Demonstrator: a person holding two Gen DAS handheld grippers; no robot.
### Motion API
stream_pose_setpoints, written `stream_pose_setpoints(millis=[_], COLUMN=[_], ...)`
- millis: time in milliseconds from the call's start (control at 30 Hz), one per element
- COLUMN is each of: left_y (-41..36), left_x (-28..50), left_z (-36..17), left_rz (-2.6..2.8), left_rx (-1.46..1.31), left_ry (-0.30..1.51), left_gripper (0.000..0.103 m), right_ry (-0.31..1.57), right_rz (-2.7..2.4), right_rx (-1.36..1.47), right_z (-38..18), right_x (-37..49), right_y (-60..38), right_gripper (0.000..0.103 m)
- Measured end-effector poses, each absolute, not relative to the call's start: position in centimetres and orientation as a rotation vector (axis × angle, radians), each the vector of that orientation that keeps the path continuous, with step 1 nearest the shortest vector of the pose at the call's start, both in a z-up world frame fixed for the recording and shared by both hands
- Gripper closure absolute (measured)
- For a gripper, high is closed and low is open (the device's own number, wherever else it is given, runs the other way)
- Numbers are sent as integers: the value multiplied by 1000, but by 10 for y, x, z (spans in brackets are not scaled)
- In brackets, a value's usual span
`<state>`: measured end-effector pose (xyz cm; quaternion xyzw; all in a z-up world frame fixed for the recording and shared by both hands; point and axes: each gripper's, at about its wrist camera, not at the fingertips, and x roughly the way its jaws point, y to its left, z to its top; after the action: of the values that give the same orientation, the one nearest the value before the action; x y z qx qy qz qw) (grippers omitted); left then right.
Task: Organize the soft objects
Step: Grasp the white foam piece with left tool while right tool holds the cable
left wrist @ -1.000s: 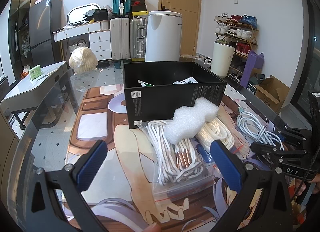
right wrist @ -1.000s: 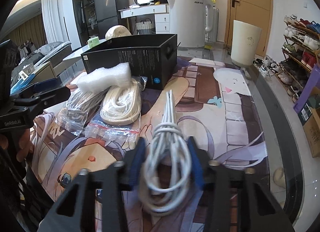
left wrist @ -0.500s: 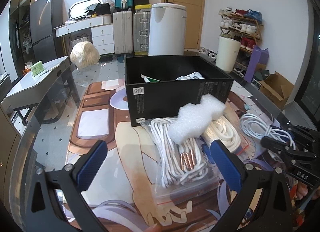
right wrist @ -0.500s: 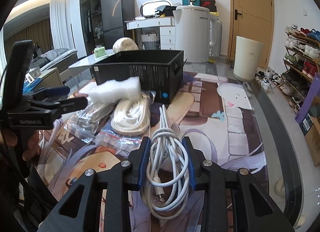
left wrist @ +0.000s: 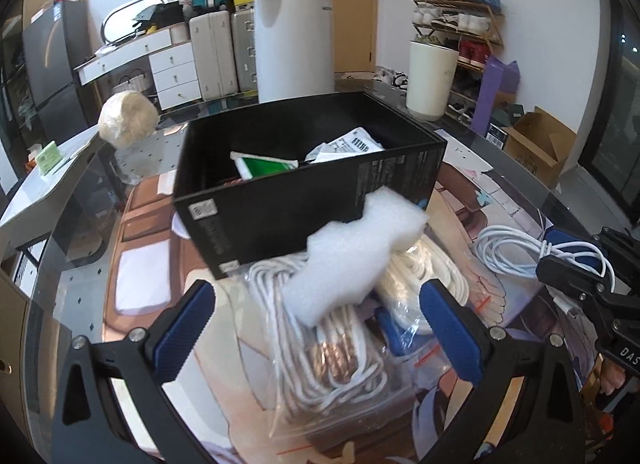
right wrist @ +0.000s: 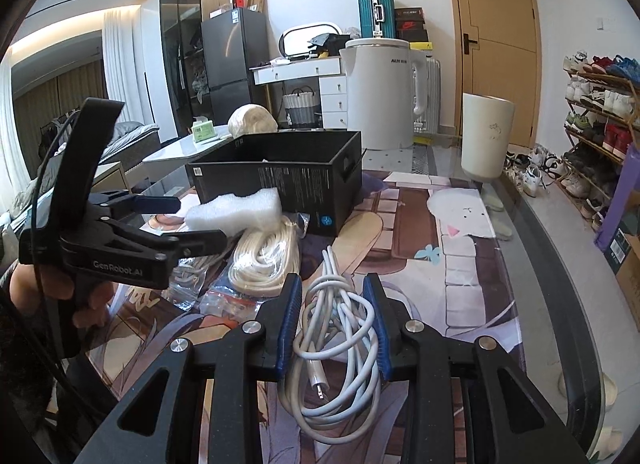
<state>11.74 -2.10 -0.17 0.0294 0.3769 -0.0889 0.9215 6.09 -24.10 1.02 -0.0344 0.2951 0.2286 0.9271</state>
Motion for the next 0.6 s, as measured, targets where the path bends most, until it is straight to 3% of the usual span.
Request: stream_pose_setpoints(millis=[167, 300, 400, 433, 600], left_y=[-29, -33, -36, -38, -34], left_x=[123, 126, 127, 129, 124], left_z=[3, 5, 4, 4, 9], left_rz=[-192, -221, -241, -247, -285], left_rx=[82, 88, 90, 89, 38], left_ry=[770, 753, 758, 760, 727], left_gripper=[4, 23, 52, 55, 56], right_ry=[589, 586, 586, 588, 577], right_rz=[468, 463, 462, 465, 464], right_rx=[-65, -66, -66, -67, -79], right_z=[15, 16, 16, 16, 20], right_x=[59, 59, 59, 59, 55], right_y=[-243, -244, -244, -244, -243], right_gripper=[71, 71, 71, 71, 71])
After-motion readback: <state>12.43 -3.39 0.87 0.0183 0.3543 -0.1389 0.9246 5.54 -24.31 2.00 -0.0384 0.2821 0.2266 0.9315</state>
